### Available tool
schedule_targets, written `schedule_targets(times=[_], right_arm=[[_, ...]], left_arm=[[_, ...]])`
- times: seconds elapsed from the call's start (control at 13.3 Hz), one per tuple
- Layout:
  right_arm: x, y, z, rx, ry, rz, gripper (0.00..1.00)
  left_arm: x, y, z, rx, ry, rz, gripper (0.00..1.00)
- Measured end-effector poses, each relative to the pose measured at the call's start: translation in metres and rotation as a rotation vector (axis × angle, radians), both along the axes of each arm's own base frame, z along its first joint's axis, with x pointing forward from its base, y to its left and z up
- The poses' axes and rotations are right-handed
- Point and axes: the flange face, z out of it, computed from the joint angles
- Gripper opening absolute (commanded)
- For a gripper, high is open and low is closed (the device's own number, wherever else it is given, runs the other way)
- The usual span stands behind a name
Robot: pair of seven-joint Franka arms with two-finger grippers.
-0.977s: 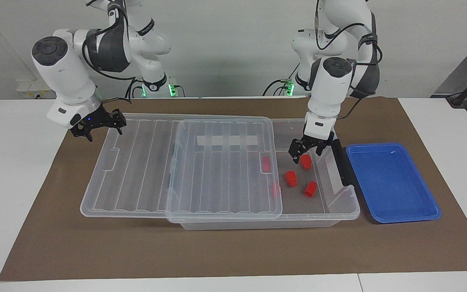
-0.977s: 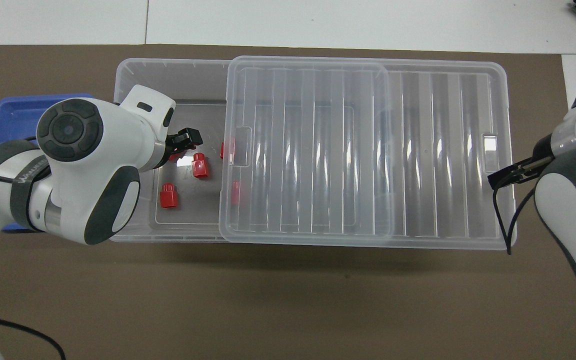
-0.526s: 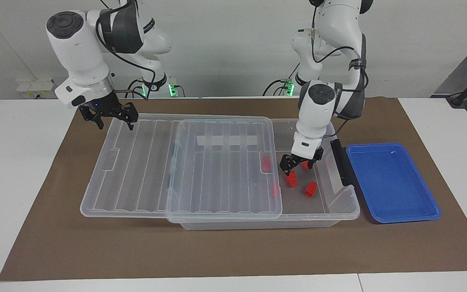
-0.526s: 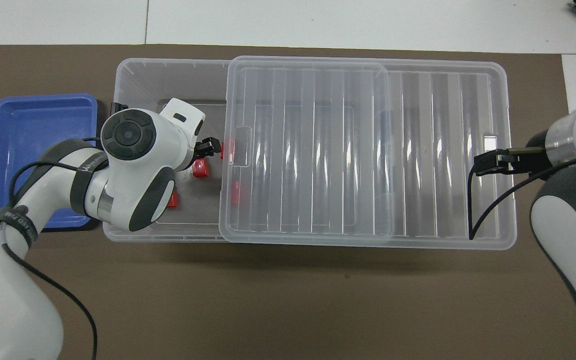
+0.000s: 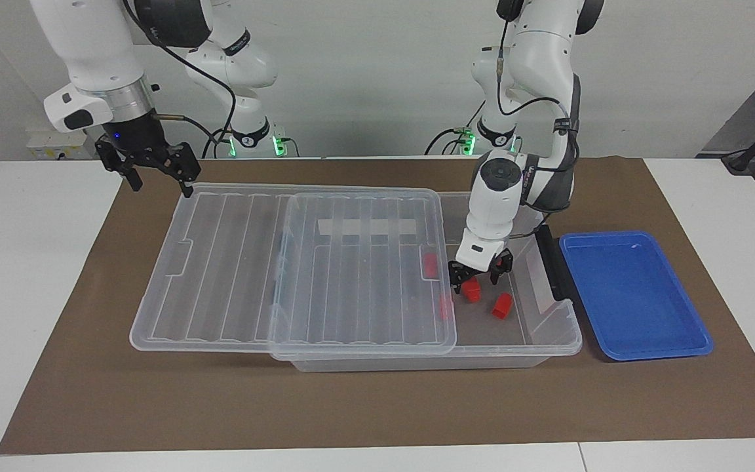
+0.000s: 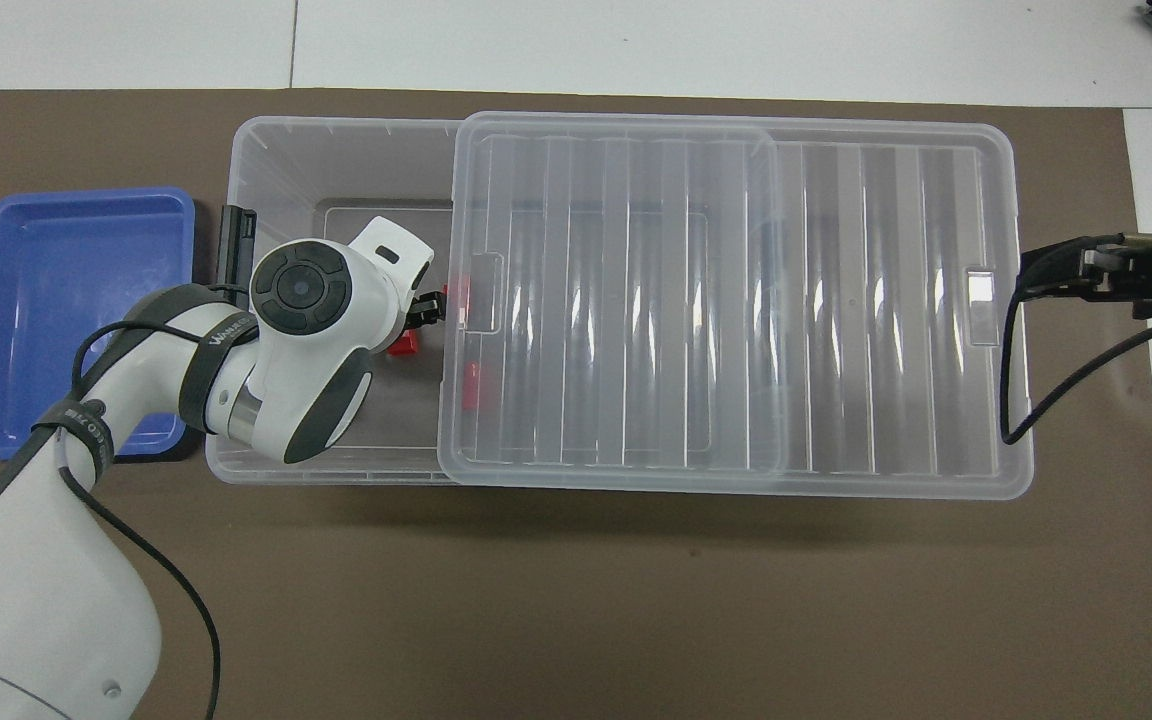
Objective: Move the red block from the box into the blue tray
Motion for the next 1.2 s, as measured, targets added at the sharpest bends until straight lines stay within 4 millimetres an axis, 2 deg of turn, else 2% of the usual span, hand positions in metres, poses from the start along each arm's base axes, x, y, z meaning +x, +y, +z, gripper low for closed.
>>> schedule_targets(times=[0.38,0.75,0.98,1.05,1.2], right_arm=[[-0.002,-0.001,-0.01,0.0,0.082,-0.003,1.0],[-0.003,-0.001,-0.013,-0.001,0.093,-0.004,1.0],[-0.003,0.001,-0.013,0.021,0.094,-0.001,1.0],[-0.003,0.001,-0.013,0.024,0.094,0.002,1.0],[-0.003,0.001,-0.013,0.024,0.094,0.003,1.0]], left_arm=[[-0.005,0.0,-0.015,-0.008,-0.004,-0.01,0.98],[-0.006,-0.002,-0.02,-0.014,-0.008,-0.015,0.53],[-0.006,-0.002,-0.02,-0.014,-0.008,-0.015,0.1],[-0.006,-0.002,-0.02,-0.014,-0.008,-0.015,0.01],[-0.006,-0.001,-0.019,-0.004,0.007,-0.012,0.0]])
